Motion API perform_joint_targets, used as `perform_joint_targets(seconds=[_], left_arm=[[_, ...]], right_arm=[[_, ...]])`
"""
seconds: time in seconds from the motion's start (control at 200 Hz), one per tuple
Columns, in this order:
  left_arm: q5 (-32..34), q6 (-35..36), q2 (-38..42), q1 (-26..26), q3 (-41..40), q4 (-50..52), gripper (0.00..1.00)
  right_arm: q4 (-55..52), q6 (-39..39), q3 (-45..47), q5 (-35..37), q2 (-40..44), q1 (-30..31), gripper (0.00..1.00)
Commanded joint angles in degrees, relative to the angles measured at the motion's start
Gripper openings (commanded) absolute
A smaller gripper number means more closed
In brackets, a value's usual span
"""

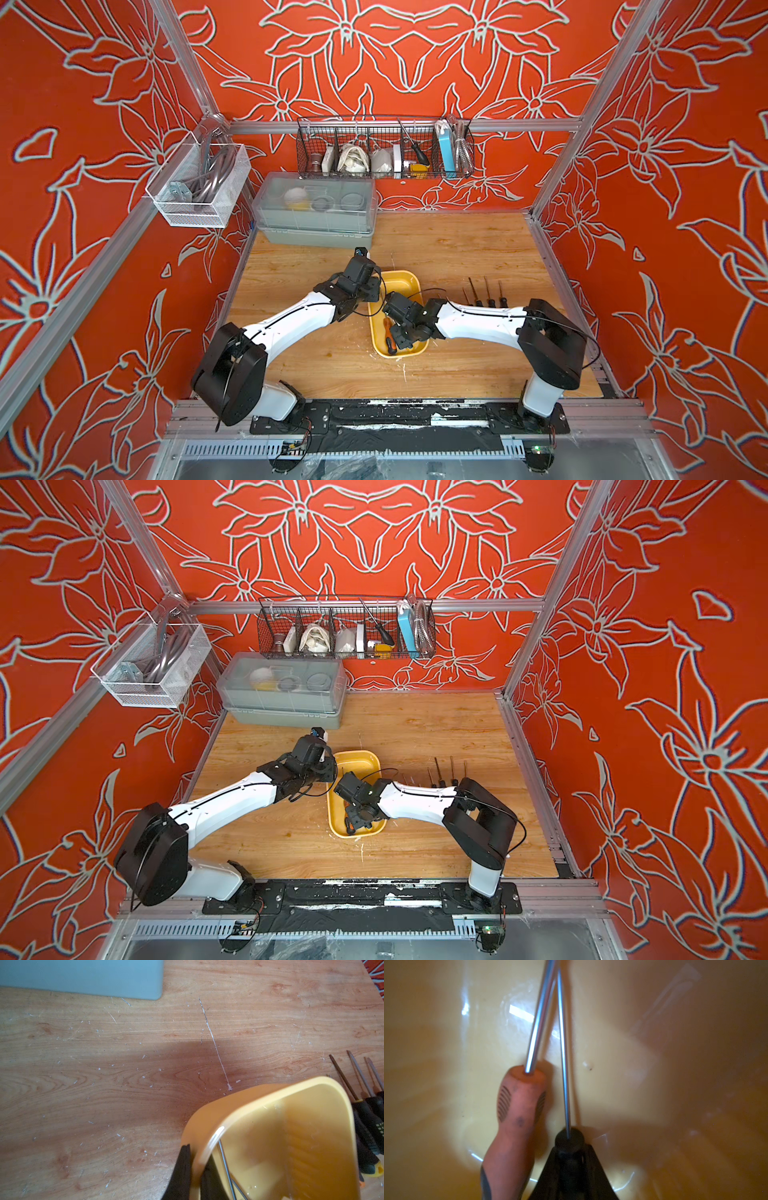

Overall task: Take out the screwdriver from the storage box
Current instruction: Pick up the screwdriver from the storage box, then place the screwdriver at the center of the board.

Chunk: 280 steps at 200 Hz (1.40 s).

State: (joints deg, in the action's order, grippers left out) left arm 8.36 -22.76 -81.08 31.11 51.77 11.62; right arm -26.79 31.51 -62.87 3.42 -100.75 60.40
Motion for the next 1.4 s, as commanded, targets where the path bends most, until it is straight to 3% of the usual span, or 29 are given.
perform_joint_targets(seconds=[0.0,0.48,0.856,1.396], left_arm=[[-2.2,-1.2,0.4,0.2,1.5,-1.4,0.00],[-2.0,-1.1,0.2,0.2,1.6,-1.2,0.00],[-2.0,-1.1,0.4,0.2,1.5,-1.1,0.00],[-1.9,-1.1,0.0,0.2,1.7,-1.0,0.00]], right_arm=[[-0.4,1.1,0.9,0.8,2.7,-0.4,0.01],[-1.7,2.1,4.8,1.8,21.9,-3.6,0.00],[-10.8,-5.6,7.6,-3.4,33.2,-18.0,0.00],[-6.6,-8.7,11.2,-6.9,23.5,-20.7,0.00]])
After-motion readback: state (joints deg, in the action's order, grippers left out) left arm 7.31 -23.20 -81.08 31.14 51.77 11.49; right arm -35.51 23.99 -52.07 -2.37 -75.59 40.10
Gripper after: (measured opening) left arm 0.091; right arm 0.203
